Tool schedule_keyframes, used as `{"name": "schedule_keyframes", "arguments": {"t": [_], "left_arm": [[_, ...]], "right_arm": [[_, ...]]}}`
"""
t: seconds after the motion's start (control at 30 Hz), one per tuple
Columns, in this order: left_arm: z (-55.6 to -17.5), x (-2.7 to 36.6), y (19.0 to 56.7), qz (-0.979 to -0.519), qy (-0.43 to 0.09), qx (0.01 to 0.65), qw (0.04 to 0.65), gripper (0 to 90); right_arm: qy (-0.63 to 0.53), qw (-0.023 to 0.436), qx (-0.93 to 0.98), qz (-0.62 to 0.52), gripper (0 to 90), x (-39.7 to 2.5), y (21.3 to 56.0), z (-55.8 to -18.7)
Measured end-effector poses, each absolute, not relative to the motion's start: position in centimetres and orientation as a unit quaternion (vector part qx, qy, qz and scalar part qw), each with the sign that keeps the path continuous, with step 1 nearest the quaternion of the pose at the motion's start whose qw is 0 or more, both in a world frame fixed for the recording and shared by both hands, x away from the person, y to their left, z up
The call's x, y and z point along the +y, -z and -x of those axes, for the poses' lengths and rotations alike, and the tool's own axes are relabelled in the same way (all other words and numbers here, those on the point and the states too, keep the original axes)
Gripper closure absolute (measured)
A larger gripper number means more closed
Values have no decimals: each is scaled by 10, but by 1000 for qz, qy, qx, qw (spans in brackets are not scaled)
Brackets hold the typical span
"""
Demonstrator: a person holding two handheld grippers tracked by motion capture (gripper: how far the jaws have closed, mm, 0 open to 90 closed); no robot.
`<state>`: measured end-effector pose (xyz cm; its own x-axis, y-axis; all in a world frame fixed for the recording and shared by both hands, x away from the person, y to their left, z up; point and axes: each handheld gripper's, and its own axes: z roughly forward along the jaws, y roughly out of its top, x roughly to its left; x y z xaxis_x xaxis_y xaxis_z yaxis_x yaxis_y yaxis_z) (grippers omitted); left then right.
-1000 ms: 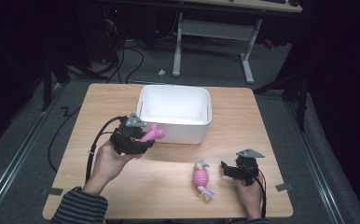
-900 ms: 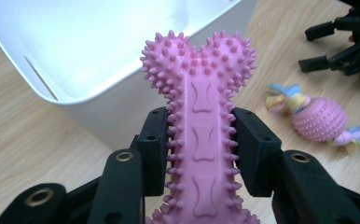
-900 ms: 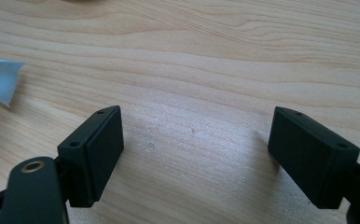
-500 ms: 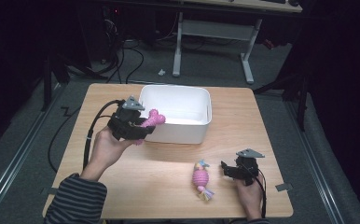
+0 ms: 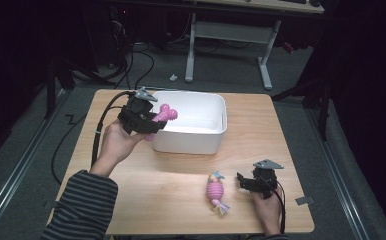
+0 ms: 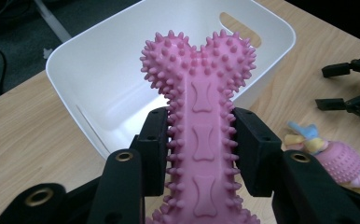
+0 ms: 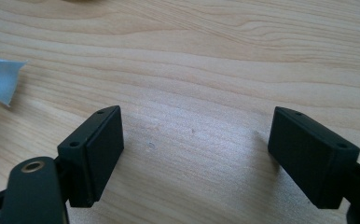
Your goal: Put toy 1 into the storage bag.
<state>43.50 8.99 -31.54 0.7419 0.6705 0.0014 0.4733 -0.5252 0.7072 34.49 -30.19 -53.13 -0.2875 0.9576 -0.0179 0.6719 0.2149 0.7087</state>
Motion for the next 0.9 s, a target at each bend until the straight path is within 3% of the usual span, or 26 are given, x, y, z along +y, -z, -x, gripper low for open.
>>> {"name": "schedule_keyframes", "arguments": {"t": [0.4,0.9], "left_arm": [[-461,81,317,-863,-155,344,335,586],[-491,78,327,-858,-137,363,337,585]], "right_arm": [[-303,235,743,-548,183,-302,531,-345],[-303,235,744,-547,182,-302,531,-345]]}}
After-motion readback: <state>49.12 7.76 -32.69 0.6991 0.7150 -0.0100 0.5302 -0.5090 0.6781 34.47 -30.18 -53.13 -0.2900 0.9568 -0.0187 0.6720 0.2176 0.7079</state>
